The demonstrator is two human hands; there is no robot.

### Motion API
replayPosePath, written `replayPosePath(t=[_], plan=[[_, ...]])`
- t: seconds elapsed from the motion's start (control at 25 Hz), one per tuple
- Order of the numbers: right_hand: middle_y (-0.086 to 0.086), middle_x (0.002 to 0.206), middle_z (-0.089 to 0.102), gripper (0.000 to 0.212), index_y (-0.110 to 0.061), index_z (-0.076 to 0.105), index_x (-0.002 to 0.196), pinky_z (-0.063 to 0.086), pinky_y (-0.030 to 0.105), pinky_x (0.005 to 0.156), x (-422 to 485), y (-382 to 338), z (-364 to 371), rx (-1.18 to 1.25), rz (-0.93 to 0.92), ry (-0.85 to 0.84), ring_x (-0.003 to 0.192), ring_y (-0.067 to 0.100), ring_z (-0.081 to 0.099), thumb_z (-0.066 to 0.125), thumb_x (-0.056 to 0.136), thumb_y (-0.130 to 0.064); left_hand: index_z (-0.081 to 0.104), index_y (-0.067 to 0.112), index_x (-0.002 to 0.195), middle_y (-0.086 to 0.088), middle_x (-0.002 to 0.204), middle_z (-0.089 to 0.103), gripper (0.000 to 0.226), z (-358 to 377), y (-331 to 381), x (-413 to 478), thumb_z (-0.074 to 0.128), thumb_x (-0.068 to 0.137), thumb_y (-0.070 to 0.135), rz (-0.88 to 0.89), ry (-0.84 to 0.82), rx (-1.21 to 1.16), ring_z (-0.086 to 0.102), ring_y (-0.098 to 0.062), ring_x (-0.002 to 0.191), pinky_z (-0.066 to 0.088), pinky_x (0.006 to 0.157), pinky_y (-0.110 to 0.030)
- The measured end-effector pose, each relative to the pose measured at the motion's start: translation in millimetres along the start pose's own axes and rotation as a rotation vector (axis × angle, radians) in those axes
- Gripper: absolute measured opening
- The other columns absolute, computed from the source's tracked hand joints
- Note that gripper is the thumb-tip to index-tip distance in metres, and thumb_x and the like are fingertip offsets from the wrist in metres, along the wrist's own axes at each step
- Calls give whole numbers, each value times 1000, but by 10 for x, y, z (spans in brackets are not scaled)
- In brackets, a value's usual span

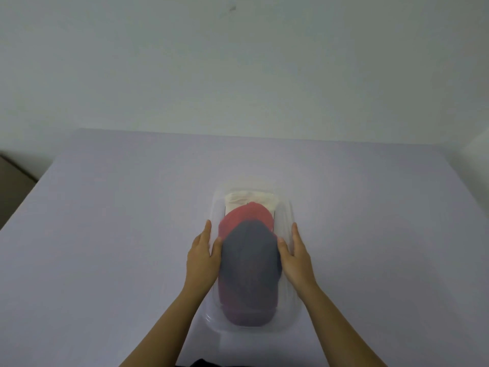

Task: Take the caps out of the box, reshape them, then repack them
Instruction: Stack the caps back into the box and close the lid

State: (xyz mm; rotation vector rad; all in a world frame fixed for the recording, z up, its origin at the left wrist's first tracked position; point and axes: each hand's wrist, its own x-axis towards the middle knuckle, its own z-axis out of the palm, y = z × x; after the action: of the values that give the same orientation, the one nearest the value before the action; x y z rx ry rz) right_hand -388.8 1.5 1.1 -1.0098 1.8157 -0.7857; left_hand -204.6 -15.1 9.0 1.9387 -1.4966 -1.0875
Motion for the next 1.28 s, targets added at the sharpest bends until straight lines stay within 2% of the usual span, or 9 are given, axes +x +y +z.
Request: replayPosePath(t=[0.28,0.56,0.64,0.72,0.8,1.04,1.2,1.28], plan=[[1,156,24,62,-31,7,150,26,41,115,62,17,38,-20,22,12,142,25,28,40,98,-37,14,17,151,-9,151,36,54,23,-34,41,32,101,30,1,10,41,37,-29,137,29,113,-41],[-4,156,23,61,-34,14,148,28,43,114,42,57,24,110,44,-1,141,23,28,46,97,-34,19,17,151,-15,121,63,54,-6,-82,30,35,100,29,8,34,53,60,-27,104,43,103,-41],[-4,155,24,60,-36,16,147,30,43,113,42,85,26,135,51,-2,140,23,30,47,96,-33,21,17,150,-14,133,57,54,9,-102,23,37,100,29,0,36,34,57,-30,116,40,107,-41],[-4,155,25,59,-34,15,147,31,43,113,41,89,32,110,45,2,139,24,31,46,96,-33,21,16,150,-10,147,43,54,54,-118,19,37,100,28,5,37,44,46,-30,131,33,111,-40],[-2,155,25,59,-31,14,149,29,42,114,37,89,45,51,18,16,140,23,30,43,98,-33,20,15,150,-6,153,33,54,83,-123,20,36,100,28,20,54,76,36,-27,139,28,114,-39],[1,155,29,59,-30,12,150,28,40,114,46,173,97,-84,-43,91,140,24,31,40,98,-36,17,12,150,-5,156,27,54,147,-128,21,32,101,25,77,73,152,35,-25,139,30,113,-37],[2,151,36,59,-29,17,149,32,40,112,54,211,103,-150,-50,138,137,24,37,42,97,-36,18,16,150,-1,156,29,54,169,-152,15,31,100,30,51,105,207,42,-25,135,39,106,-41],[2,150,38,57,-28,21,148,34,41,110,42,217,113,-171,-73,170,135,23,40,44,96,-35,17,17,151,1,156,27,54,162,-153,11,32,100,30,48,96,184,40,-23,137,36,108,-40]])
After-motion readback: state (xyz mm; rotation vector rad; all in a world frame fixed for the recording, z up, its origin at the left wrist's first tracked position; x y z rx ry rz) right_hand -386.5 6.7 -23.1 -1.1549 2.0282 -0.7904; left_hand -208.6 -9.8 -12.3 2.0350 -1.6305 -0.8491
